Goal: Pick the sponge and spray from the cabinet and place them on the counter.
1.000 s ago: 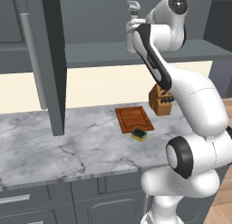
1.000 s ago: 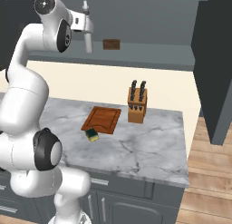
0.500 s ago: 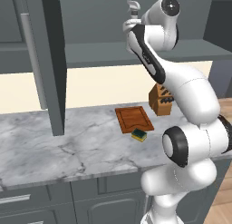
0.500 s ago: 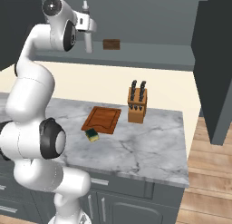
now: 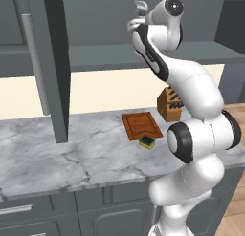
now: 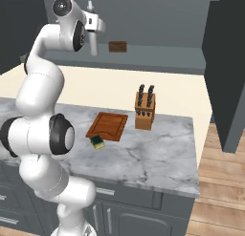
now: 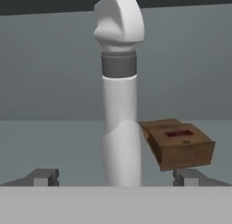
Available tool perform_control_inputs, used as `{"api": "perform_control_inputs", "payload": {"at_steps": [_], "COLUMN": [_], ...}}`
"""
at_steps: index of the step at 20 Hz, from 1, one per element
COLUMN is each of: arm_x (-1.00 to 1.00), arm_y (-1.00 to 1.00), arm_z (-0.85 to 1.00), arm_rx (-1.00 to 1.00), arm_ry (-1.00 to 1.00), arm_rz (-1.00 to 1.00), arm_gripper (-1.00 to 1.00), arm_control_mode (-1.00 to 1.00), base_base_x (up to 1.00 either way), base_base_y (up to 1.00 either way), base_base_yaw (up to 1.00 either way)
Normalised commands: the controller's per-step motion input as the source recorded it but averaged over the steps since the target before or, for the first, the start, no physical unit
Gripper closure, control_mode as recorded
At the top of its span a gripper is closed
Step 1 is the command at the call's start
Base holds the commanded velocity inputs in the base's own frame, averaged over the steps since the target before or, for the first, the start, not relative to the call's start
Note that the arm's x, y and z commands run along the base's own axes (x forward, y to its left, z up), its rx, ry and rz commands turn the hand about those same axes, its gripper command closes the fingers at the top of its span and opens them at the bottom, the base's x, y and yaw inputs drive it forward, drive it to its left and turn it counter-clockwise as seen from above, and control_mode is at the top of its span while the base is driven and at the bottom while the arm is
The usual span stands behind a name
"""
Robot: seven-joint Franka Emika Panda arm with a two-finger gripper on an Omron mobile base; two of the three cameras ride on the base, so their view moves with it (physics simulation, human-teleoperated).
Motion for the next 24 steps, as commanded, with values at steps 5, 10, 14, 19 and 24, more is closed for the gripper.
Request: {"api": "perform_control_inputs", "payload": {"at_steps": [5, 10, 14, 19, 24], "arm_x": [0.30, 0.29, 0.30, 0.28, 0.21], "arm_y": [0.01, 0.00, 0.00, 0.00, 0.02], "arm_z": [0.00, -0.01, 0.00, 0.00, -0.01], "arm_rx": [0.00, 0.00, 0.00, 0.00, 0.00], "arm_ry": [0.00, 0.00, 0.00, 0.00, 0.00], "arm_rz": [0.00, 0.00, 0.00, 0.00, 0.00], "arm_gripper": [-1.00, -1.00, -1.00, -1.00, -1.00], "arm_control_mode": [-1.00, -1.00, -1.00, -1.00, -1.00], "base_base_x": [0.00, 0.00, 0.00, 0.00, 0.00], "base_base_y": [0.00, 0.00, 0.00, 0.00, 0.00], "base_base_yaw": [0.00, 0.00, 0.00, 0.00, 0.00]}}
